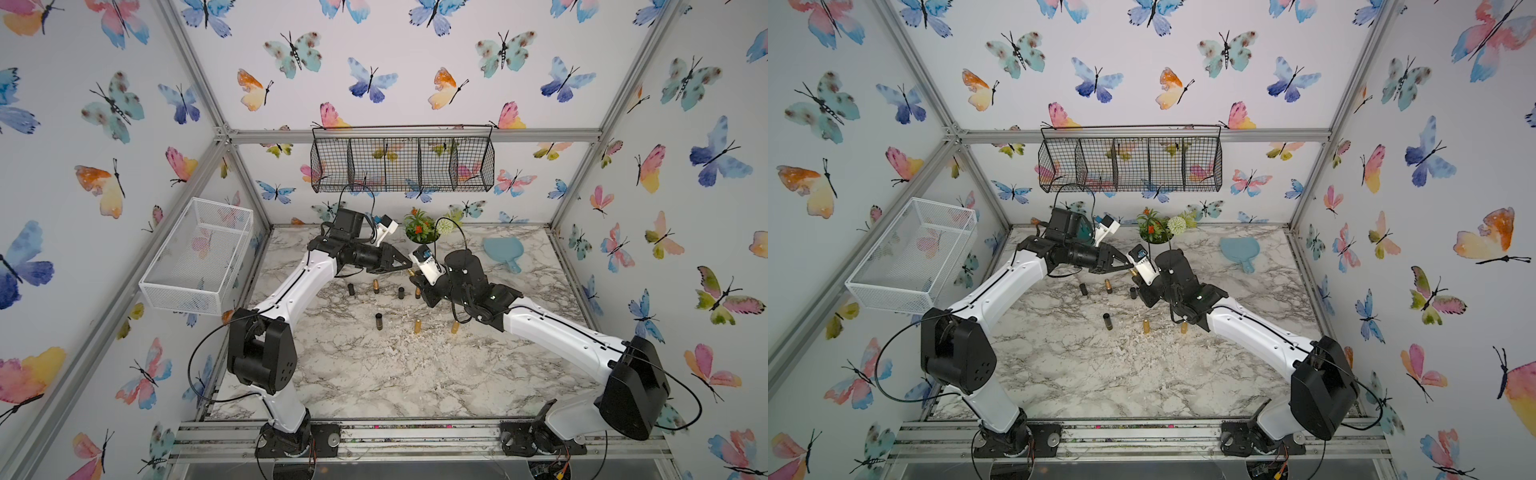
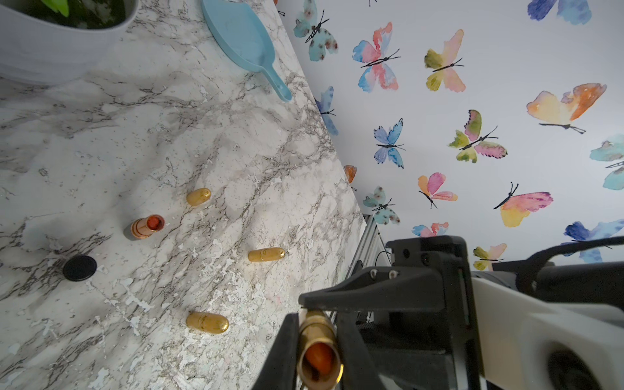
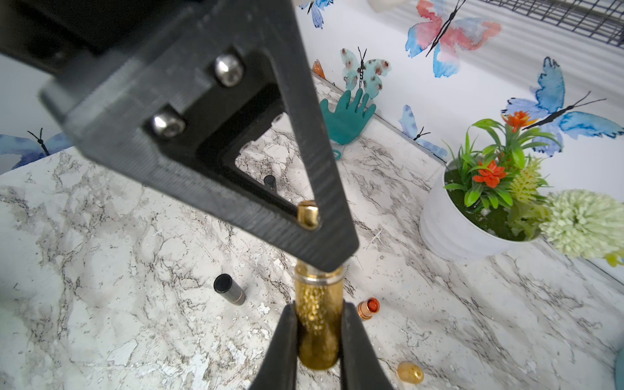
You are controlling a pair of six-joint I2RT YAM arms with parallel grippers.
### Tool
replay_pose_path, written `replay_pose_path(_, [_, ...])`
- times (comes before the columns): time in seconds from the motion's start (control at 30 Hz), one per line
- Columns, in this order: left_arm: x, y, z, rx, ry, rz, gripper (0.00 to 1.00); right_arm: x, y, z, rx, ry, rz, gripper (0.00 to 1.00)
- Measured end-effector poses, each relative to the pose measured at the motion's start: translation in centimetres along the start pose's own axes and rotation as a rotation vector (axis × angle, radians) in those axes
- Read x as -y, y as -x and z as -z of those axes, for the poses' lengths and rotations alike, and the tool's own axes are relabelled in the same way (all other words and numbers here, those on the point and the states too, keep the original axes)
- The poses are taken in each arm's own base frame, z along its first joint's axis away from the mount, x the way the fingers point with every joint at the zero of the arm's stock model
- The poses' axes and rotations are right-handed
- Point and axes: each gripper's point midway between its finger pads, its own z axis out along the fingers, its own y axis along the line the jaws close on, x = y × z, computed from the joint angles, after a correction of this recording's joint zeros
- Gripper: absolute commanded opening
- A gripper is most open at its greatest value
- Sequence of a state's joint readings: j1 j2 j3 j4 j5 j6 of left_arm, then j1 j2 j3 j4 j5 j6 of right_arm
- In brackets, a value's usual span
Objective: Open the lipstick cap
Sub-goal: Place the lipstick at the center of the board.
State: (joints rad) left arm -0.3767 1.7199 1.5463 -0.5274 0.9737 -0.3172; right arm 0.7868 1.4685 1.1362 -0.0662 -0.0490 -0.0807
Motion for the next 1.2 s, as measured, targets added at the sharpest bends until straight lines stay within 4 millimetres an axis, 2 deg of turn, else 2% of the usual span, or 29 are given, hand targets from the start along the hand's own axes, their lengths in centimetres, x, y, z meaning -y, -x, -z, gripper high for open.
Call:
replay_pose_path(0.13, [0.0, 0.0, 0.0, 0.001, 0.003, 0.0, 0.18, 0.2, 0.1, -0.1, -0.003, -0.01, 0.004, 0.46])
replay_pose_path(0.27, [0.1, 0.0, -0.1, 0.0, 0.003, -0.001, 0.18, 0.9, 0.2, 0.0, -0.009, -0.049, 0.008, 0.54])
replay_pose_path(0.47, [0.8, 1.4, 0.1, 0.024, -0.006, -0.032, 0.17, 1.8, 1.0, 1.2, 0.009, -0.105, 0.009, 0.55])
replay_pose_path(0.57, [0.8, 2.1, 0.0, 0.038, -0.004, -0.039, 0.17, 2.4, 1.6, 2.5, 0.021, -0.136, 0.006, 0.55])
replay_pose_path(0.7, [-0.1, 3.5, -0.8, 0.079, 0.082, -0.064, 0.19, 3.2, 1.5, 4.8, 0.021, -0.195, 0.005, 0.55])
replay_pose_path(0.77, [-0.3, 4.1, -2.0, 0.096, 0.147, -0.105, 0.19, 3.7, 1.5, 6.2, 0.019, -0.227, 0.005, 0.55])
replay_pose_path(0.87, [0.2, 4.4, -5.4, 0.1, 0.24, -0.198, 0.19, 4.4, 1.9, 8.3, 0.028, -0.274, 0.003, 0.53])
replay_pose_path(0.93, [1.0, 4.1, -8.8, 0.087, 0.283, -0.277, 0.19, 4.9, 1.9, 9.7, 0.029, -0.309, 0.0, 0.53])
replay_pose_path(1.03, [1.1, 3.4, -13.5, 0.058, 0.337, -0.359, 0.19, 5.6, 2.1, 11.6, 0.034, -0.353, -0.007, 0.52])
replay_pose_path(1.13, [-0.7, 1.8, -17.6, 0.013, 0.406, -0.406, 0.19, 6.1, 2.4, 13.6, 0.054, -0.386, -0.016, 0.52])
replay_pose_path(1.2, [-2.6, 0.9, -19.3, -0.013, 0.456, -0.415, 0.19, 6.3, 2.7, 15.0, 0.074, -0.405, -0.021, 0.52])
